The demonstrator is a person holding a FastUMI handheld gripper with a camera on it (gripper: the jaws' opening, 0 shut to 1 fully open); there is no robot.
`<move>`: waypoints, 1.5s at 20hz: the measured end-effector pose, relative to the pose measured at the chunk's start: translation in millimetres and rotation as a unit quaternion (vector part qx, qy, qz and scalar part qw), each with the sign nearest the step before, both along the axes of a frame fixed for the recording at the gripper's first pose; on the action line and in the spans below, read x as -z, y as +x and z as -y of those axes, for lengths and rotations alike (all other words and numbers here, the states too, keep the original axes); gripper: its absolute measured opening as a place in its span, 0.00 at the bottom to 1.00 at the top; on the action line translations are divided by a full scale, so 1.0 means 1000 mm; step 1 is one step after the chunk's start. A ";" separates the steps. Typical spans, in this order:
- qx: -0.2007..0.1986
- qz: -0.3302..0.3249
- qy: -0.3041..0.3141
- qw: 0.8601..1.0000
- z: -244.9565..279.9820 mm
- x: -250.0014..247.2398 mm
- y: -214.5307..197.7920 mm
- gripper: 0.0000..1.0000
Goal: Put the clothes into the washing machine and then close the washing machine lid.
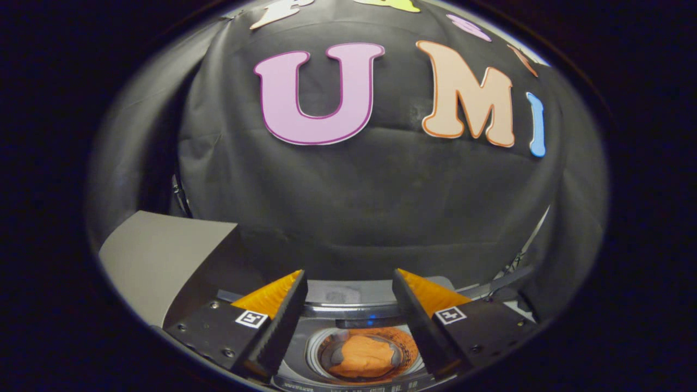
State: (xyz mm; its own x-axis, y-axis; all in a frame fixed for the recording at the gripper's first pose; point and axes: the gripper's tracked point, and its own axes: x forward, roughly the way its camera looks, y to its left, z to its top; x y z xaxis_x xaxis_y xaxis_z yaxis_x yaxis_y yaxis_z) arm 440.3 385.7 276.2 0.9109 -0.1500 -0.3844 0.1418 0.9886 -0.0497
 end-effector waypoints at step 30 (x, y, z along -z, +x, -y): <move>0.032 0.077 0.014 0.996 0.056 -0.020 -0.094 0.98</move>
